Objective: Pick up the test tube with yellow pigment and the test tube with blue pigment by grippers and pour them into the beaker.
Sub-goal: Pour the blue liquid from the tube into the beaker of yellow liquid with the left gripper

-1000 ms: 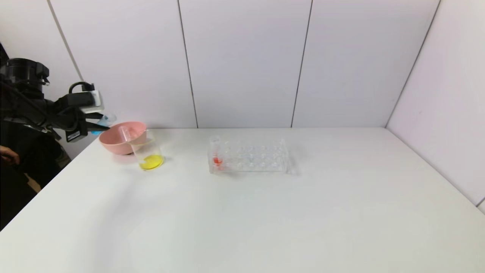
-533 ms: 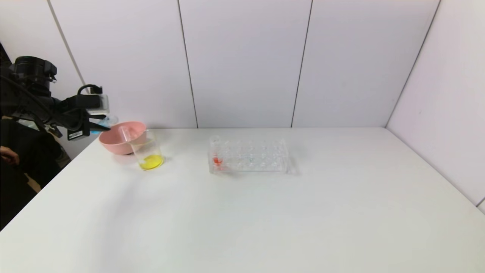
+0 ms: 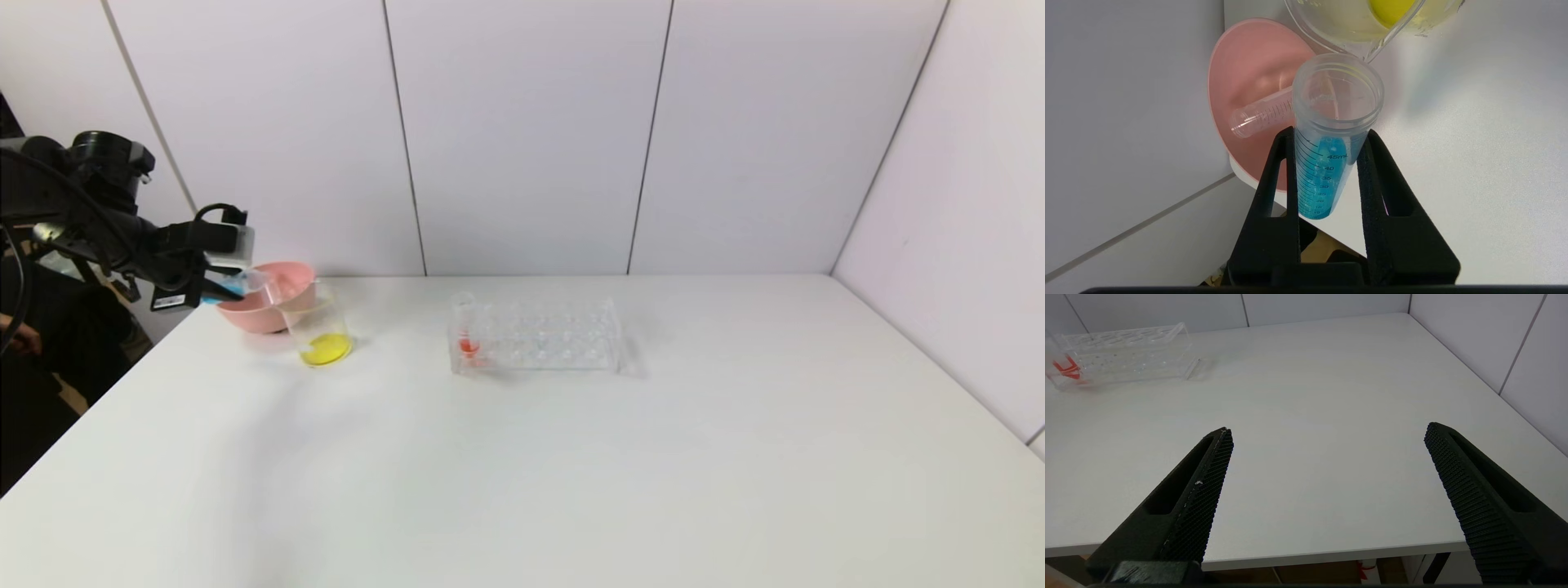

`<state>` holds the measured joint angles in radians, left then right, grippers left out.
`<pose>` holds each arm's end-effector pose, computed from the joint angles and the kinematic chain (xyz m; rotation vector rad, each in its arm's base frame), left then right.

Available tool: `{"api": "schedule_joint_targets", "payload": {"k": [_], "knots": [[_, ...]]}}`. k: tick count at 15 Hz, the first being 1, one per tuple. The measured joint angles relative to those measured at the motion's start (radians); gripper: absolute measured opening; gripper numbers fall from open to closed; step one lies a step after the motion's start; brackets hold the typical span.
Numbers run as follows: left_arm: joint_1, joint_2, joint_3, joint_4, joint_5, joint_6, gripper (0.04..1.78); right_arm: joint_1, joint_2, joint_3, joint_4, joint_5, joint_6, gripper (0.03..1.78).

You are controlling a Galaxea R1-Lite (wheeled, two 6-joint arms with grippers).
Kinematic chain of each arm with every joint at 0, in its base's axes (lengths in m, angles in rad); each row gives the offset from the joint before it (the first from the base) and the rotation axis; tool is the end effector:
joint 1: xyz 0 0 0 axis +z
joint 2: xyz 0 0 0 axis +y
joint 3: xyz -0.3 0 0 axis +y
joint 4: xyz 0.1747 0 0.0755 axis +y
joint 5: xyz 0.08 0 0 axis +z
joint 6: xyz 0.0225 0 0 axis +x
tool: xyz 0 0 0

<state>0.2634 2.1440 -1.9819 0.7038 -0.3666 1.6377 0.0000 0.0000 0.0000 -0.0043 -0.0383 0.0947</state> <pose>0.4006 0.0997 0.2214 1.2701 0.5279 -0.7163 -0.0228 -0.0009 0.0759 0.0948 -0.0061 -0.0381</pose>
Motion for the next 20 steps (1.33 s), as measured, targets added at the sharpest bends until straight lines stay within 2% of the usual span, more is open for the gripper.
{"api": "schedule_joint_targets", "payload": {"k": [2,20], "knots": [[-0.001,0.008,-0.007,0.002,0.033,0.004,0.44,0.0,0.0,0.0,0.0,0.0,0.0,1.71],[-0.038,0.011,-0.023,-0.018,0.104,0.016,0.44,0.0,0.0,0.0,0.0,0.0,0.0,1.71]]}}
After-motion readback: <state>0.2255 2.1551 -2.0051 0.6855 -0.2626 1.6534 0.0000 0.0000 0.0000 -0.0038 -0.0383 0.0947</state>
